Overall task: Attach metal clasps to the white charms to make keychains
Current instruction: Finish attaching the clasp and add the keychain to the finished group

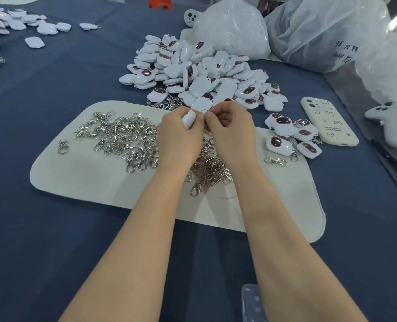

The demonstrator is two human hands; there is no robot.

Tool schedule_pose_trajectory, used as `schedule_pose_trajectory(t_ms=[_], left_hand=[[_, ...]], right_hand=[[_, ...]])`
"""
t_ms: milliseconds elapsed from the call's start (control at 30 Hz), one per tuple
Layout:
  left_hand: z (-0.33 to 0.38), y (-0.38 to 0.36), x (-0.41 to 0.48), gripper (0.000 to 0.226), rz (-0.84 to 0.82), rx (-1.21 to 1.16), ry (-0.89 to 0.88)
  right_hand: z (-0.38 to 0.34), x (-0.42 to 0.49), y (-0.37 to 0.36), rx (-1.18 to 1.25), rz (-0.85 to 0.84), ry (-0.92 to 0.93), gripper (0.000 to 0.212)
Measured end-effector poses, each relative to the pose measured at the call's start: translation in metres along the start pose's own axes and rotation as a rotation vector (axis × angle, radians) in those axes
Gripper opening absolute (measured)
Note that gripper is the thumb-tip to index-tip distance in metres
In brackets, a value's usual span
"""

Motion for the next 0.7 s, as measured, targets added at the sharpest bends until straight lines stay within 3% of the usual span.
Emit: schedule_pose_trajectory(t_ms=[200,400,700], left_hand=[[0.0028,0.0015,0.0003,0.013,0.018,0.064,-0.067],[0.0043,0.0034,0.0011,0.014,0.009,0.112,-0.131],[0.0023,0.0056,0.0069,0.013,-0.037,0.088,-0.072]], right_hand=[[-0.0015,-0.0004,-0.0012,-0.013,-0.016,0.006,0.005],[-0.0013,0.0015,0.0008,0.026,-0.126,0.006,0.012],[-0.0052,-0.0032,-0.0019,-0.121,-0.165,0.240,0.010]])
Point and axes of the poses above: each hand's wrist, its own x-axis towards the middle knuckle, its own y-axis out of the back of the hand, z = x × y, the point moved 3 cm from there along x, towards the middle knuckle, and after that the axes turned 12 degrees about z, right-handed, at the moved point
